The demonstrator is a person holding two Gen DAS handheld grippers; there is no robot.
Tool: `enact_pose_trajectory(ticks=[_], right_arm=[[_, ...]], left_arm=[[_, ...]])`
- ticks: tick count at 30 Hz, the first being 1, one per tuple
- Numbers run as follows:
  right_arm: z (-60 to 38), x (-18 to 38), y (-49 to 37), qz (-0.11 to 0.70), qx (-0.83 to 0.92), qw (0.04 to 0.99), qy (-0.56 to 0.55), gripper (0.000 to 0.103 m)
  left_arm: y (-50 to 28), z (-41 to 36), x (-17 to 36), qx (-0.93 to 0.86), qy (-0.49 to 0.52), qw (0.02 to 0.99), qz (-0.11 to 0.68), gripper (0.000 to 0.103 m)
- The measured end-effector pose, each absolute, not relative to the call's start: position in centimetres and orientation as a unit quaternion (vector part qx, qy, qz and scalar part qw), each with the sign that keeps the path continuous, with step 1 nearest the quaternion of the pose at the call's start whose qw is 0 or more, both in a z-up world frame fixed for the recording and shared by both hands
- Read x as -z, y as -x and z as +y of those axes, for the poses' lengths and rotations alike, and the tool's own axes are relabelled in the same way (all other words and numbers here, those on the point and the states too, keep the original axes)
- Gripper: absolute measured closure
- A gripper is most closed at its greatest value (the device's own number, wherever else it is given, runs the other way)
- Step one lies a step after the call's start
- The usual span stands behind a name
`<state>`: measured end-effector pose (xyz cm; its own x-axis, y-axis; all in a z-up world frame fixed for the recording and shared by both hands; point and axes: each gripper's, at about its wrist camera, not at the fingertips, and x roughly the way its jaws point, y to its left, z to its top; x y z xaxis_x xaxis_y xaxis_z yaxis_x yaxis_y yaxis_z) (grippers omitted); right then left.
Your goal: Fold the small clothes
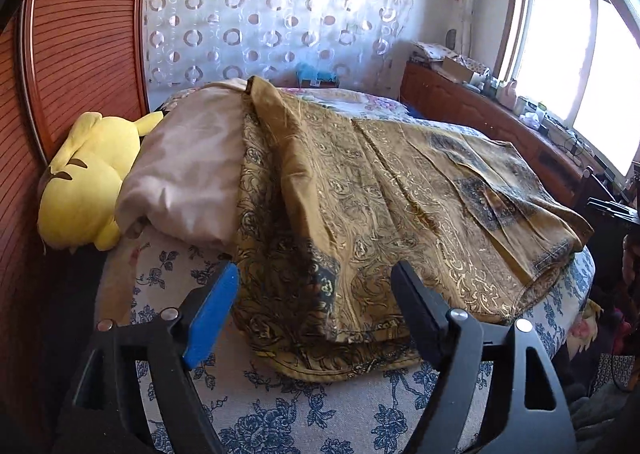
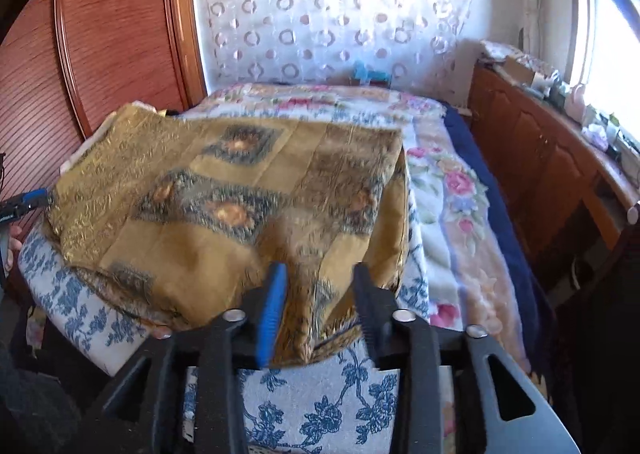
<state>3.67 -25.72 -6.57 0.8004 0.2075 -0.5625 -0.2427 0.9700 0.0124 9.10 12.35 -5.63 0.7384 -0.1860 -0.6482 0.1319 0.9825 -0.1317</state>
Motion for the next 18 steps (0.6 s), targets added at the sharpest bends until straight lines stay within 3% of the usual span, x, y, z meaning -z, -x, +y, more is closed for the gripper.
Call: enact_pose_trajectory(ticks=[3, 5, 18], right_arm=[[-24.7, 6.5, -3.1, 0.283, -0.132, 0.95, 0.027, 0.044], [-24.0, 6.9, -3.0, 0.283, -0.14, 0.949, 0.029, 0.04], [-17.5, 11.5, -8.2, 0.307, -0.181, 0.934, 0.037, 0.039]], left_arm=[[-9.6, 12.6, 6.4, 0.073, 0.035, 0.926, 0.369, 0.022], [-9.8, 12.8, 7.0, 0.068, 0.037, 0.923, 0.376, 0.022], [-10.4, 14.1, 9.0, 0.048, 0.072, 0.913, 0.398, 0.022]])
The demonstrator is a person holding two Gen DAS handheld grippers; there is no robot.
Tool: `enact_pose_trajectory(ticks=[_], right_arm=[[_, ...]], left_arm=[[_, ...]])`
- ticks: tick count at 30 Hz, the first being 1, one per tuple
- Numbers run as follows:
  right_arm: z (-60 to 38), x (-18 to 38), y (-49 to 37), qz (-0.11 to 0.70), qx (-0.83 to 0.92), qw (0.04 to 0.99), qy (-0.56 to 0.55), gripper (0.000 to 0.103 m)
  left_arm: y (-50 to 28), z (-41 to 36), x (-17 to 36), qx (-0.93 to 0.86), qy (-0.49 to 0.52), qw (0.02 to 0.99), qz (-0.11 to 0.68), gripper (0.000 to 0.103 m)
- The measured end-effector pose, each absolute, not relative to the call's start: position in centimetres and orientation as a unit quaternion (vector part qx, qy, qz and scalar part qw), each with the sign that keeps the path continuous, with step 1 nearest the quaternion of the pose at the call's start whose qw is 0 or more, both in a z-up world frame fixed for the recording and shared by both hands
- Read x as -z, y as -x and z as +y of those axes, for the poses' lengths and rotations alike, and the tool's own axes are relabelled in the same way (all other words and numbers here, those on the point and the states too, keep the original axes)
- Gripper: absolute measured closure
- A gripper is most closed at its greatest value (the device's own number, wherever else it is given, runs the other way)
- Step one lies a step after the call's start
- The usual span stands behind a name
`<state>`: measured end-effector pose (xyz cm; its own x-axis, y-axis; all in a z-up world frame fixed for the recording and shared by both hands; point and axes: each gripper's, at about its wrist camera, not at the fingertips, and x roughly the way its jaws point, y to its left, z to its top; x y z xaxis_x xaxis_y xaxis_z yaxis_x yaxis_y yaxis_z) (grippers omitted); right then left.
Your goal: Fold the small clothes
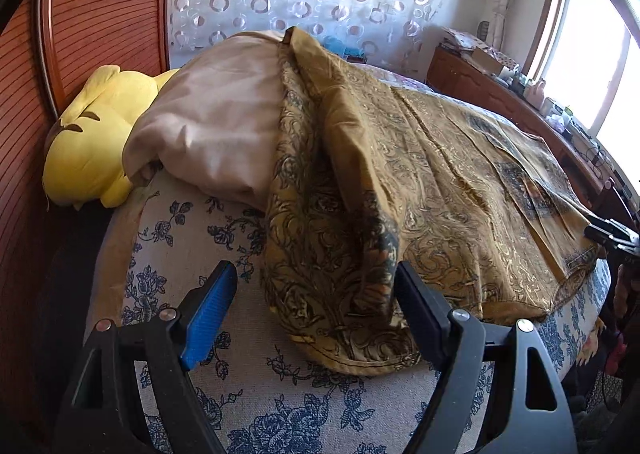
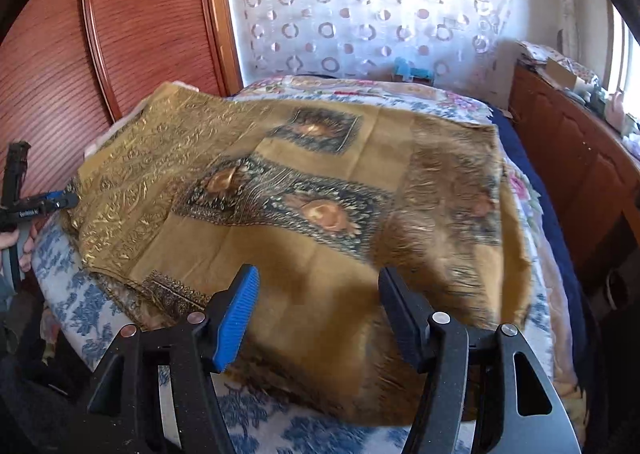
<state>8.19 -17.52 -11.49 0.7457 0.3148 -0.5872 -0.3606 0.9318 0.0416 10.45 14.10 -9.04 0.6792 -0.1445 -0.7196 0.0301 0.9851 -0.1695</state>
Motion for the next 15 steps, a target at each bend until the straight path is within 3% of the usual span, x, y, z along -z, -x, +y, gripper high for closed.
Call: enact_pose_trajectory(ticks=[7, 15], right_arm=[[-16.2, 13.2, -10.1, 0.325, -0.166, 0.929, 0.056, 0.038], [-14.8, 14.5, -9.9, 0.305, -0.147, 0.938, 0.071, 0.03]], left_arm=[[-10.5, 14.4, 9.2, 0.05, 0.08, 0.913, 0.397, 0.022], [-10.9, 14.4, 9.0, 0.057, 0.092, 0.911, 0.399, 0.022]])
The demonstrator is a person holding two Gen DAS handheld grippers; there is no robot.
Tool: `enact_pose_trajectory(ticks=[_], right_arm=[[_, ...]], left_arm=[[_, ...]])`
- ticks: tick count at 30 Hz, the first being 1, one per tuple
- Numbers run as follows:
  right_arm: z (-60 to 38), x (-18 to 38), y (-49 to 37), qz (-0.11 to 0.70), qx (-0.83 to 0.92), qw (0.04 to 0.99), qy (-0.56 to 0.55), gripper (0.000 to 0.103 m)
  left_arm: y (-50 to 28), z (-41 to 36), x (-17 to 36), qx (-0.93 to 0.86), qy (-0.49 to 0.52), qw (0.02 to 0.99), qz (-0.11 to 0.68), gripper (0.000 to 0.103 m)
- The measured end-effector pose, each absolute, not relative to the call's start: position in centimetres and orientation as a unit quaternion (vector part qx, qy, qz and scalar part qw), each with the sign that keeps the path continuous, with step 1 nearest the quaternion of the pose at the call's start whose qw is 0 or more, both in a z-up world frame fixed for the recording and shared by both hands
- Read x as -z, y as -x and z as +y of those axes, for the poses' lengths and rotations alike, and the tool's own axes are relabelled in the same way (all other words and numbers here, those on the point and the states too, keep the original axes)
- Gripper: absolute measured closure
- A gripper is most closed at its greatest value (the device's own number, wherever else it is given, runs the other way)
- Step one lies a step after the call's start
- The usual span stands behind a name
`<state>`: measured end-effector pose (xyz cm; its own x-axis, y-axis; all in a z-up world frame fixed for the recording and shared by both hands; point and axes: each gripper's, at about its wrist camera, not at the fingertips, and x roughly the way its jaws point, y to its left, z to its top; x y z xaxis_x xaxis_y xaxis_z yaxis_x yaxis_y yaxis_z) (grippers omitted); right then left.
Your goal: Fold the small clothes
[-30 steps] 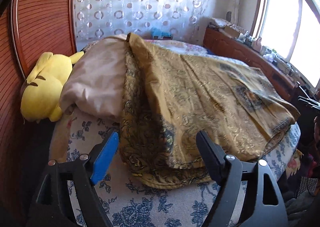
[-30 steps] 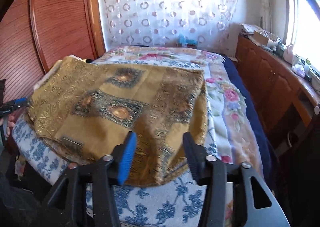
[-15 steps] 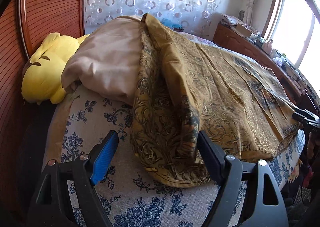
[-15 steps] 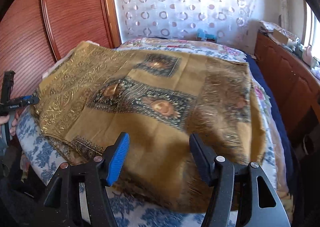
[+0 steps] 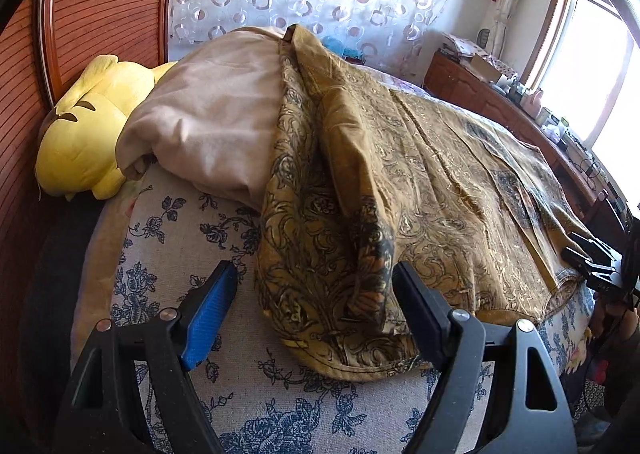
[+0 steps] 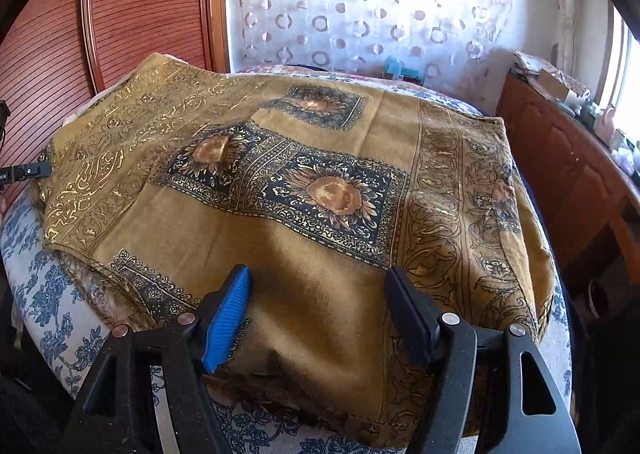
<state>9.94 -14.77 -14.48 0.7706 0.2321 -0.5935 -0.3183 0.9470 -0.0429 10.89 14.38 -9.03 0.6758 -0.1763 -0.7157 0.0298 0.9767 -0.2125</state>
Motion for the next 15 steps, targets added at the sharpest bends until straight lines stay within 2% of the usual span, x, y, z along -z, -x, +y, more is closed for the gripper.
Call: enact_pose_trajectory(ticks=[2, 8, 11, 13, 15], right_arm=[[-14.6, 14.6, -10.0, 0.306, -0.154, 0.937, 0.073, 0.026], [-14.7, 14.6, -9.7, 0.305, -0.158, 0.936, 0.075, 0.022], [-14.7, 14.6, -9.6, 0.304, -0.157, 0.936, 0.075, 0.022], [-14.7, 14.6, -9.6, 0.304, -0.157, 0.936, 0.076, 0.022], [-14.7, 14.6, -9.6, 0.304, -0.158, 0.936, 0.076, 0.022]], left_arm=[[-11.0, 14.3, 9.0, 0.059, 0.091, 0.911, 0.398, 0.025], [-11.2, 13.8, 8.9, 0.06, 0.084, 0.91, 0.402, 0.05], [-11.1, 13.1, 8.8, 0.07, 0.077, 0.91, 0.402, 0.069], [-10.9, 12.8, 8.5, 0.076, 0.071, 0.911, 0.398, 0.087], [-10.6, 12.0, 7.9, 0.079, 0.058, 0.917, 0.388, 0.092]])
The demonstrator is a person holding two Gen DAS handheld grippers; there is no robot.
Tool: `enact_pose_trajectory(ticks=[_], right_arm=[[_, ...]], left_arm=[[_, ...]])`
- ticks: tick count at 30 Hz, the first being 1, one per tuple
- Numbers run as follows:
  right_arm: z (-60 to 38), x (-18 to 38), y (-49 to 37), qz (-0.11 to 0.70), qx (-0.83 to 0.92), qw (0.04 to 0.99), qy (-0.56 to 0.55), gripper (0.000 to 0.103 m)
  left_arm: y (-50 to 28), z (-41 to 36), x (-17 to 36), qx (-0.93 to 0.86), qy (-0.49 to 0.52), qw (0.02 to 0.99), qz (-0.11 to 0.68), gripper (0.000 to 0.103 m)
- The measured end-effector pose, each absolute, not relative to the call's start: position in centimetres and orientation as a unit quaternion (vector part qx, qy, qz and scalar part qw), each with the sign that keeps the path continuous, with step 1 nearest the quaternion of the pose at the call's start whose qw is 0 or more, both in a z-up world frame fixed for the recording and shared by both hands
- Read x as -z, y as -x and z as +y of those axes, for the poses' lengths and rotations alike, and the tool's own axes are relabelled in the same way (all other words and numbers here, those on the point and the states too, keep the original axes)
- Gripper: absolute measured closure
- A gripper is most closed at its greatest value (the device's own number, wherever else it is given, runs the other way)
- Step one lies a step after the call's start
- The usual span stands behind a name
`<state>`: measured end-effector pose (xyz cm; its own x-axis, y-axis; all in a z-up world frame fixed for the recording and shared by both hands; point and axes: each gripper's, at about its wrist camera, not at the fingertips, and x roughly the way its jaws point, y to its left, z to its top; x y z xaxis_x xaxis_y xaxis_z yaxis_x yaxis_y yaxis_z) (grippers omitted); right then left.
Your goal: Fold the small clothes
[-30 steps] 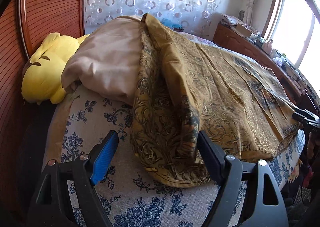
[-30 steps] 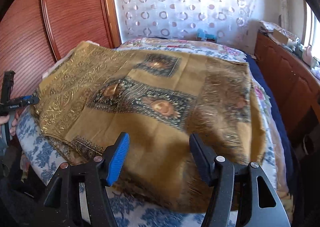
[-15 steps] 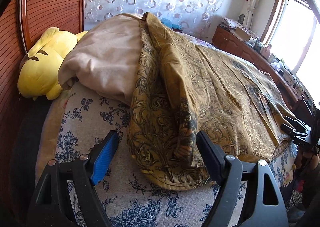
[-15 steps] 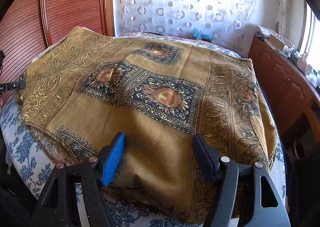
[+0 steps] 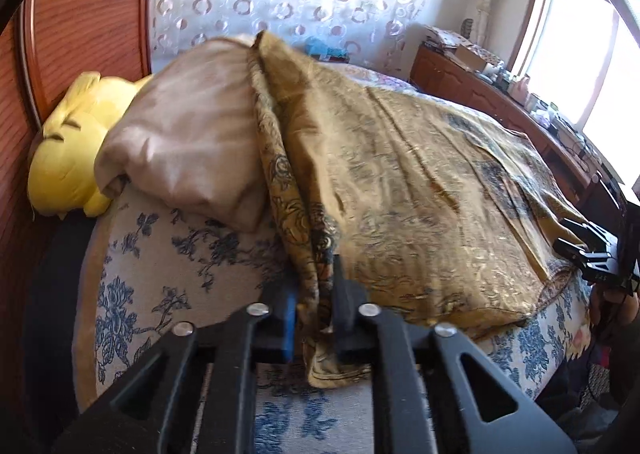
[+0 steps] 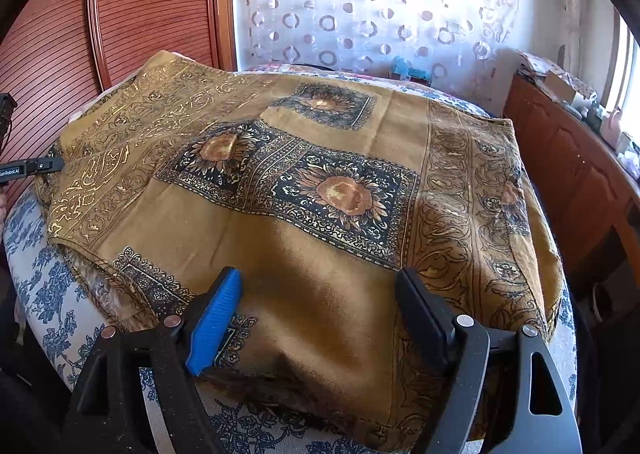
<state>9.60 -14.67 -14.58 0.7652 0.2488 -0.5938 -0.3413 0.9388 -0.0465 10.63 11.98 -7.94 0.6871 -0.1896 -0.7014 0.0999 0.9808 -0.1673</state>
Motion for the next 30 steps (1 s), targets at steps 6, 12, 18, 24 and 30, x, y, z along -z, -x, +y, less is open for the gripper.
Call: enact_pose_trajectory(ticks=[6, 12, 18, 24, 30], right_arm=[[-14.7, 14.5, -9.5, 0.304, -0.156, 0.936, 0.078, 0.022], [-15.1, 14.2, -9.1, 0.306, -0.154, 0.937, 0.072, 0.022], [-17.7, 13.1, -7.1, 0.303, -0.159, 0.939, 0.029, 0.022], [-20.4, 12.5, -4.7, 0.29, -0.141, 0.946, 0.015, 0.022], [-23.8, 12.3, -2.9, 0.28, -0.118, 0.953, -0.011, 0.022]], left_arm=[[-10.1, 9.5, 4.9, 0.106, 0.045, 0.93, 0.349, 0.095], [-11.2, 5.9, 1.5, 0.148, 0.033, 0.935, 0.321, 0.095], [-12.7, 0.5, -1.4, 0.212, 0.018, 0.928, 0.304, 0.096], [-14.4, -6.2, -3.3, 0.273, -0.005, 0.915, 0.298, 0.096], [-15.3, -12.2, -4.9, 0.317, -0.037, 0.902, 0.292, 0.096]])
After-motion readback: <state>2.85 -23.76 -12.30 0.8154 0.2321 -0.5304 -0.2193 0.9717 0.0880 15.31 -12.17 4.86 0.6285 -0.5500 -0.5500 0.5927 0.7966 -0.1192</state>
